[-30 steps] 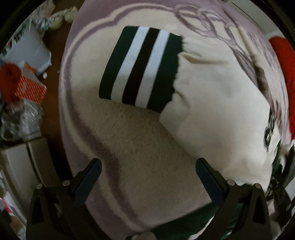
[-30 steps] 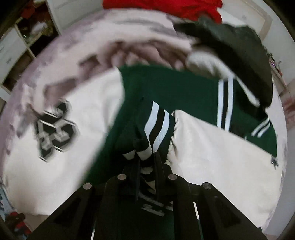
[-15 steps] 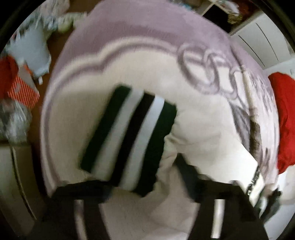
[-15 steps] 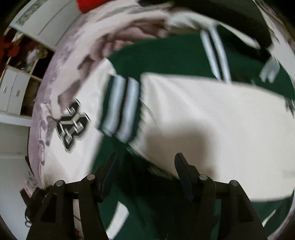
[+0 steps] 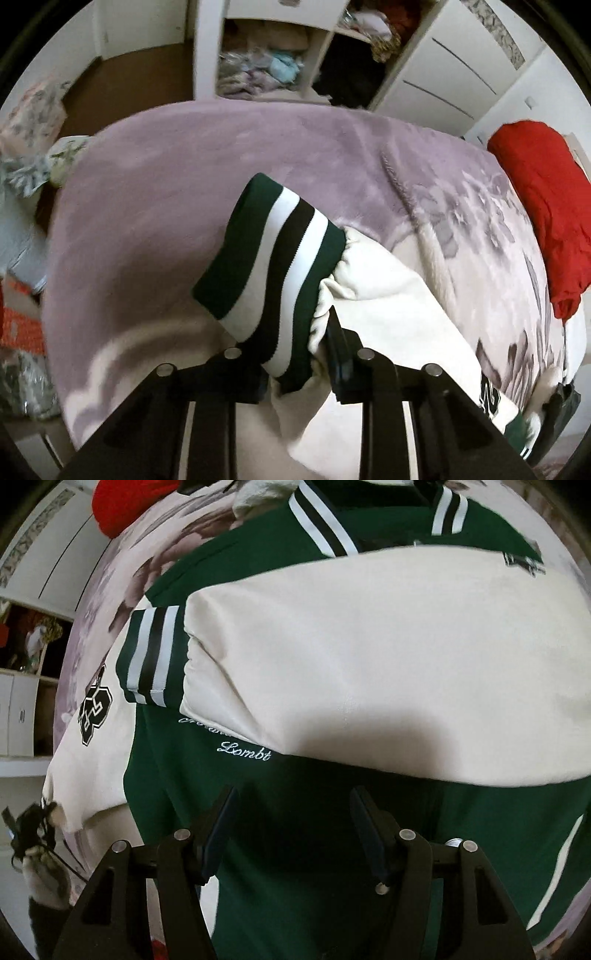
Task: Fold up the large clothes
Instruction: 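Grasp the other white sleeve cuff with the left tool, then fold the gripped sleeve across the jacket body with the left tool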
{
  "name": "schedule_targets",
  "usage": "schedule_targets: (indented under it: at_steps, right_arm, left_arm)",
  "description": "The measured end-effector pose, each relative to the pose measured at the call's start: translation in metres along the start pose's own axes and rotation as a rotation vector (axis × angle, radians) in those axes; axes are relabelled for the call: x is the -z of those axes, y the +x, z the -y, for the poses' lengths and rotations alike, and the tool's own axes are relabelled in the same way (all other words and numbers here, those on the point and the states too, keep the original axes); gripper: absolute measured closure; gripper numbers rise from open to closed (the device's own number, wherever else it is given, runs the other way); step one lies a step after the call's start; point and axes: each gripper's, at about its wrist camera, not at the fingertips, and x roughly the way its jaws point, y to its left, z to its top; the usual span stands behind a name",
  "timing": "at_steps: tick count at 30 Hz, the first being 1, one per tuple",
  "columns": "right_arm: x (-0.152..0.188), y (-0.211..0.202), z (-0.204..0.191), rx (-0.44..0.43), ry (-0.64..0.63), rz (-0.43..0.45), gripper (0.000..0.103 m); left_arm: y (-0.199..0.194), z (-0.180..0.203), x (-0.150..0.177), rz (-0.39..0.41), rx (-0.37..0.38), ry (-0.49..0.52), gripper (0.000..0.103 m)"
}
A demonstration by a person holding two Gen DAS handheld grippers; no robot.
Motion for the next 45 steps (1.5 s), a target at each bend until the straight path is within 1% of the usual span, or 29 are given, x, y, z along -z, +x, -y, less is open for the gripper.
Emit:
schedule_targets:
  at_steps: [1, 3, 4, 6, 8, 9, 11, 12, 13, 14, 16, 18, 19, 22, 23, 24, 25, 26, 27, 28, 31, 32, 34, 35, 37, 41, 42, 43, 45]
  right_arm:
    - [0.001, 0.004, 0.001, -0.003, 0.02, -0.005, 0.039]
    - [0.0, 0.006, 0.002, -0.009, 0.044, -0.009, 0.038]
    - [0.0, 0.007, 0.002, -0.015, 0.057, -0.008, 0.038]
    - [-0.001, 0.01, 0.0, -0.024, 0.065, -0.003, 0.038]
    - [-0.003, 0.01, 0.0, -0.043, 0.077, 0.004, 0.035]
    - [-0.004, 0.01, 0.001, -0.059, 0.086, 0.006, 0.031]
    - [-0.006, 0.008, 0.003, -0.111, 0.108, 0.015, 0.029]
    - [-0.009, 0.008, 0.003, -0.125, 0.113, 0.02, 0.028]
    - [-0.011, 0.008, 0.004, -0.126, 0.115, 0.024, 0.028]
    - [-0.013, 0.009, 0.002, -0.123, 0.116, 0.023, 0.028]
    - [-0.017, 0.01, 0.003, -0.119, 0.121, 0.017, 0.028]
    - [-0.021, 0.013, 0.003, -0.115, 0.119, 0.01, 0.028]
    - [-0.023, 0.014, 0.002, -0.111, 0.115, 0.007, 0.028]
    - [-0.026, 0.017, 0.001, -0.102, 0.104, 0.011, 0.028]
    - [-0.026, 0.017, 0.002, -0.101, 0.103, 0.013, 0.028]
    - [-0.025, 0.018, 0.003, -0.1, 0.101, 0.017, 0.028]
    - [-0.027, 0.016, 0.001, -0.093, 0.096, 0.03, 0.028]
    - [-0.026, 0.016, -0.001, -0.085, 0.089, 0.038, 0.028]
    - [-0.027, 0.015, -0.003, -0.069, 0.077, 0.044, 0.028]
    - [-0.028, 0.014, -0.006, -0.048, 0.06, 0.05, 0.028]
    - [-0.031, 0.011, -0.018, 0.023, 0.01, 0.061, 0.028]
    - [-0.031, 0.009, -0.022, 0.055, -0.005, 0.063, 0.028]
    - [-0.032, 0.004, -0.032, 0.142, -0.041, 0.068, 0.028]
    - [-0.033, 0.001, -0.036, 0.174, -0.055, 0.072, 0.028]
    - [-0.035, -0.009, -0.04, 0.223, -0.068, 0.08, 0.028]
    - [-0.036, -0.031, -0.039, 0.231, -0.068, 0.092, 0.028]
    - [-0.036, -0.034, -0.038, 0.224, -0.072, 0.097, 0.028]
    - [-0.036, -0.04, -0.036, 0.206, -0.079, 0.104, 0.025]
    - [-0.036, -0.047, -0.033, 0.202, -0.098, 0.122, 0.019]
  left_arm:
    - [0.014, 0.003, -0.008, -0.023, 0.0, 0.004, 0.081]
    - [0.032, 0.005, -0.01, -0.076, 0.0, 0.013, 0.081]
    - [0.038, 0.003, -0.009, -0.103, -0.007, 0.009, 0.08]
    - [0.042, -0.003, -0.003, -0.14, 0.004, -0.019, 0.077]
    - [0.039, -0.021, 0.005, -0.195, 0.061, -0.087, 0.074]
    - [0.036, -0.028, 0.011, -0.221, 0.101, -0.115, 0.073]
    - [0.026, -0.039, 0.026, -0.265, 0.141, -0.152, 0.057]
    - [0.02, -0.042, 0.033, -0.268, 0.154, -0.162, 0.038]
    - [0.015, -0.044, 0.038, -0.264, 0.162, -0.165, 0.033]
    - [0.007, -0.046, 0.047, -0.254, 0.169, -0.164, 0.032]
    - [0.007, -0.05, 0.056, -0.271, 0.17, -0.174, 0.031]
    - [0.021, -0.051, 0.065, -0.304, 0.188, -0.21, 0.031]
    - [0.029, -0.048, 0.063, -0.298, 0.176, -0.221, 0.031]
    - [0.039, -0.038, 0.051, -0.241, 0.126, -0.213, 0.03]
    - [0.038, -0.029, 0.043, -0.19, 0.105, -0.189, 0.03]
    - [0.037, -0.021, 0.037, -0.149, 0.095, -0.161, 0.031]
    - [0.033, -0.011, 0.031, -0.094, 0.082, -0.112, 0.058]
    - [0.031, -0.002, 0.025, -0.067, 0.042, -0.064, 0.074]
    - [0.029, 0.005, 0.02, -0.048, 0.024, -0.029, 0.091]
    - [0.025, 0.012, 0.016, -0.026, 0.023, -0.008, 0.093]
    - [0.005, 0.034, 0.009, 0.037, 0.004, 0.071, 0.095]
    - [-0.009, 0.046, 0.007, 0.069, 0.001, 0.109, 0.095]
    - [-0.03, 0.057, 0.005, 0.114, 0.005, 0.145, 0.095]
    - [-0.048, 0.068, 0.005, 0.147, 0.016, 0.173, 0.095]
    - [-0.068, 0.087, 0.004, 0.19, 0.018, 0.21, 0.095]
    - [-0.123, 0.131, 0.009, 0.279, 0.055, 0.316, 0.095]
    - [-0.137, 0.139, 0.014, 0.296, 0.065, 0.346, 0.095]
    - [-0.142, 0.152, 0.017, 0.308, 0.071, 0.368, 0.095]
    - [-0.167, 0.183, 0.035, 0.338, 0.103, 0.446, 0.095]
